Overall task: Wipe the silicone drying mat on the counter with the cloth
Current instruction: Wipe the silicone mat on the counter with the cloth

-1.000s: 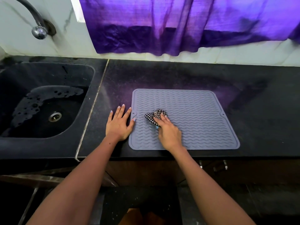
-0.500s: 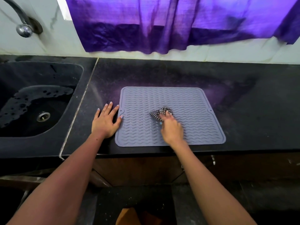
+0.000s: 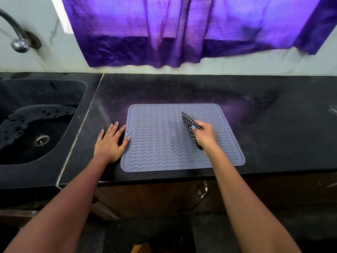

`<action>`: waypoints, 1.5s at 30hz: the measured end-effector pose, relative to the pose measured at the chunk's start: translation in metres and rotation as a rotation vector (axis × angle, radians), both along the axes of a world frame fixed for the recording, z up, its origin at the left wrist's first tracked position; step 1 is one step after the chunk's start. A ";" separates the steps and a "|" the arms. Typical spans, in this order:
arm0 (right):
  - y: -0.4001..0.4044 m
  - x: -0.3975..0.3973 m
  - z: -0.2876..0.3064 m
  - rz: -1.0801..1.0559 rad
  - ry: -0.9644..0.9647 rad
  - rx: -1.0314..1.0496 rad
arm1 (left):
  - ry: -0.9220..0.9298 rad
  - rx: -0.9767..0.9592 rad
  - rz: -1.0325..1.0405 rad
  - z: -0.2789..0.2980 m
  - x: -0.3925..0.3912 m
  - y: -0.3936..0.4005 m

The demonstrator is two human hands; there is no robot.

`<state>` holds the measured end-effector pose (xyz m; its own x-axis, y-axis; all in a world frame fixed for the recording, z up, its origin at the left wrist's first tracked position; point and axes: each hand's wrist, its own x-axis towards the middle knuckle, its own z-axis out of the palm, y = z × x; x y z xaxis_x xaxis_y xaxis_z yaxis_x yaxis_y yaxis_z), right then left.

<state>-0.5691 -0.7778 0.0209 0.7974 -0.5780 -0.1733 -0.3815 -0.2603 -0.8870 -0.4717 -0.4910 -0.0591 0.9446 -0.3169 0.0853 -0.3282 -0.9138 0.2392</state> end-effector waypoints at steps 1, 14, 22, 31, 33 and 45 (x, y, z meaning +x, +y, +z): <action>-0.002 -0.006 0.003 -0.031 0.027 -0.198 | 0.000 0.002 0.000 -0.001 0.000 0.000; -0.005 -0.020 -0.038 0.303 0.175 -0.712 | -0.013 0.020 0.009 -0.004 0.000 -0.002; -0.048 -0.021 0.004 -0.240 0.008 -0.309 | -0.009 0.021 0.004 -0.001 0.001 0.000; -0.029 -0.021 -0.055 0.125 0.255 -0.823 | -0.017 0.002 0.012 -0.002 -0.001 -0.001; -0.034 -0.023 -0.052 0.146 0.251 -0.793 | -0.011 0.010 0.010 -0.002 -0.001 -0.002; -0.075 -0.038 -0.015 -0.181 0.102 -0.440 | 0.005 0.024 0.005 -0.001 0.000 -0.001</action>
<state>-0.6070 -0.8529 0.0060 0.6689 -0.7418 0.0467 -0.5344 -0.5236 -0.6635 -0.4715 -0.4918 -0.0604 0.9466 -0.3141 0.0731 -0.3225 -0.9209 0.2189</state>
